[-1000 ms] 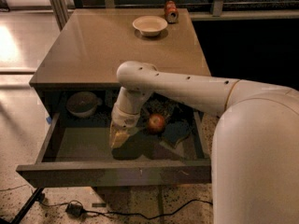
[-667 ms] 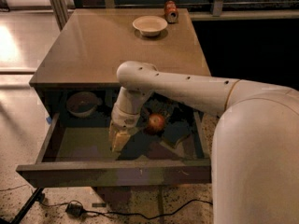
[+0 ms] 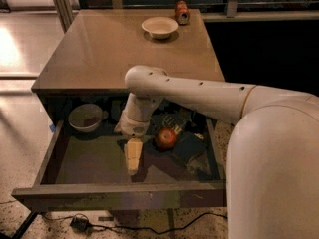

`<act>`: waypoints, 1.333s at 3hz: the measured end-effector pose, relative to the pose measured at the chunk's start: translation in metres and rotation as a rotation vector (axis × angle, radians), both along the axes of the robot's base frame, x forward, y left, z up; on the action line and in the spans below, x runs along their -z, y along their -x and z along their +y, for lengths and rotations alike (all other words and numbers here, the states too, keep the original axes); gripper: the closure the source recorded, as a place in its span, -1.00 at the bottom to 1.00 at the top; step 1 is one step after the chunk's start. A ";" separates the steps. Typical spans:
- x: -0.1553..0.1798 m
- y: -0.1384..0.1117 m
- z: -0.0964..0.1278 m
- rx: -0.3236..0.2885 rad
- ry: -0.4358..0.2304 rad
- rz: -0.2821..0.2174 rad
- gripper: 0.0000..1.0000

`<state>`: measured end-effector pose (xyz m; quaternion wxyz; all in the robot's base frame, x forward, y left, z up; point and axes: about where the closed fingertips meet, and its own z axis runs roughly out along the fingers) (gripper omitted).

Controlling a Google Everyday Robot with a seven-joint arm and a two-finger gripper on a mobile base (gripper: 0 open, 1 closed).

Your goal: Pick apple from top drawer and place on counter

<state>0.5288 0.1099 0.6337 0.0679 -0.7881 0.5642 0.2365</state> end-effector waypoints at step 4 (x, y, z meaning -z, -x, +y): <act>-0.019 0.011 -0.039 0.119 -0.009 -0.047 -1.00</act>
Offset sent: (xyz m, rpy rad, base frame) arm -0.0230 -0.0507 0.0285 0.0272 -0.0377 -0.1129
